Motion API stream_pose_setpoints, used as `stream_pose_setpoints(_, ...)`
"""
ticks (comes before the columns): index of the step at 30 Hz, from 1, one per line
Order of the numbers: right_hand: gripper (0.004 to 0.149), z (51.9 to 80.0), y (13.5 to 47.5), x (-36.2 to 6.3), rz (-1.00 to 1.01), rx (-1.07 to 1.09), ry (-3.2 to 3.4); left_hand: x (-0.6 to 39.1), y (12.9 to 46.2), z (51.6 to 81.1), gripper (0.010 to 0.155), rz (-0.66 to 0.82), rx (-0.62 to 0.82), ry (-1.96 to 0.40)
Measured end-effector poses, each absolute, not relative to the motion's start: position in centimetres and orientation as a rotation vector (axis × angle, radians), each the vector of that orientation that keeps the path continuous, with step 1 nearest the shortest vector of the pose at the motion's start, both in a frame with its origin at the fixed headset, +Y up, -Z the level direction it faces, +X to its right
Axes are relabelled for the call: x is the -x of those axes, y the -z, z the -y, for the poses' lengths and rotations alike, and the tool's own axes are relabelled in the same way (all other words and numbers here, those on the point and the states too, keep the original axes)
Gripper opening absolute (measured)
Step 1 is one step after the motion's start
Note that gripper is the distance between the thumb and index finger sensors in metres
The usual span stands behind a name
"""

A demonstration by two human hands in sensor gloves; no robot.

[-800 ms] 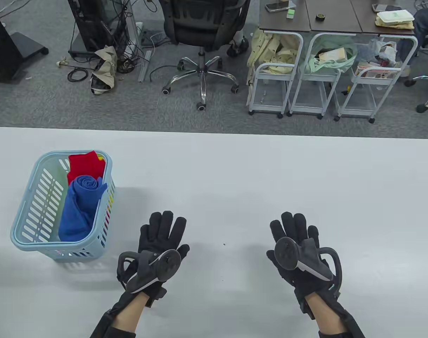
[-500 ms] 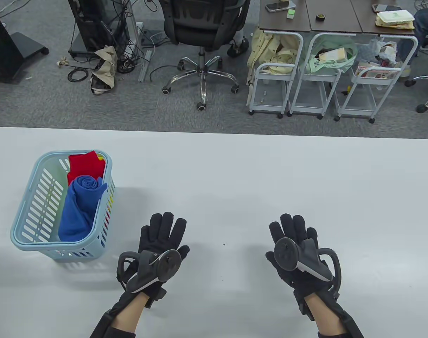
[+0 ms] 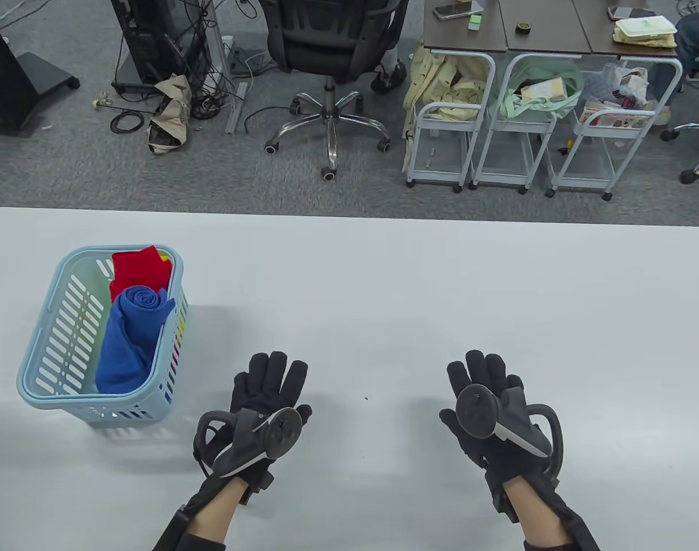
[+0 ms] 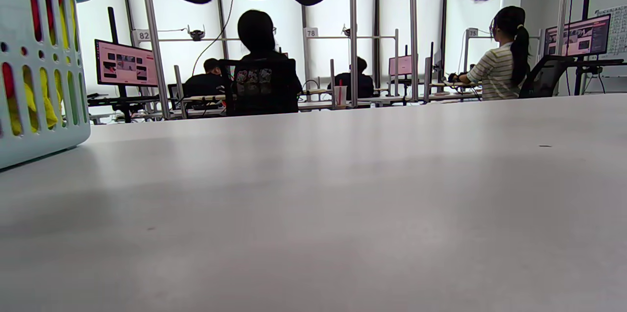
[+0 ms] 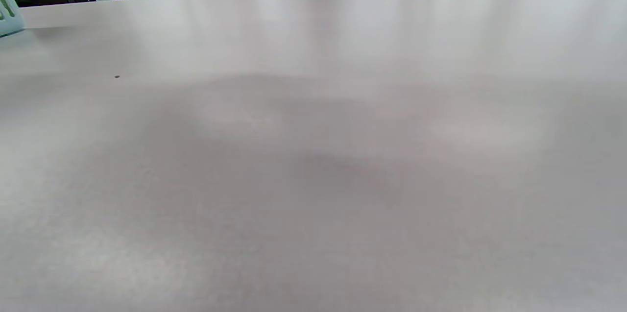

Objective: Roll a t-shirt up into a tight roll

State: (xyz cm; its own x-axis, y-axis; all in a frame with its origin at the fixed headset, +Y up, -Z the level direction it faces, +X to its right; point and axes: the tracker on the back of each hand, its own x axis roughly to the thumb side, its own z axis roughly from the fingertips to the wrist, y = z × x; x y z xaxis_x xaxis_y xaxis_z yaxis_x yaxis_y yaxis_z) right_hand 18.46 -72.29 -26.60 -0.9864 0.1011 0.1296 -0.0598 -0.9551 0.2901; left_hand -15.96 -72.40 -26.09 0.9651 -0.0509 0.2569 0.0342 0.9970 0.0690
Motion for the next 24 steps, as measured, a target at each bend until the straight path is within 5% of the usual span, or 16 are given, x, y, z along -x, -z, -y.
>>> stream_pose_setpoints(14, 0.077, 72.4, 26.7, -18.4, -0.455, -0.223, -2.998, 21.8, 31.5, 59.6, 0.072, -0.053, -0.225, 0.126)
stream_pose_setpoints(19, 0.077, 72.4, 26.7, -18.6, -0.468, -0.216, -2.99, 25.5, 32.6, 57.6, 0.075, -0.232, -0.234, 0.138)
stream_pose_setpoints(24, 0.077, 72.6, 26.7, -18.4, -0.488, -0.231, -2.981, 28.5, 33.8, 57.8, 0.089, -0.418, -0.027, 0.115)
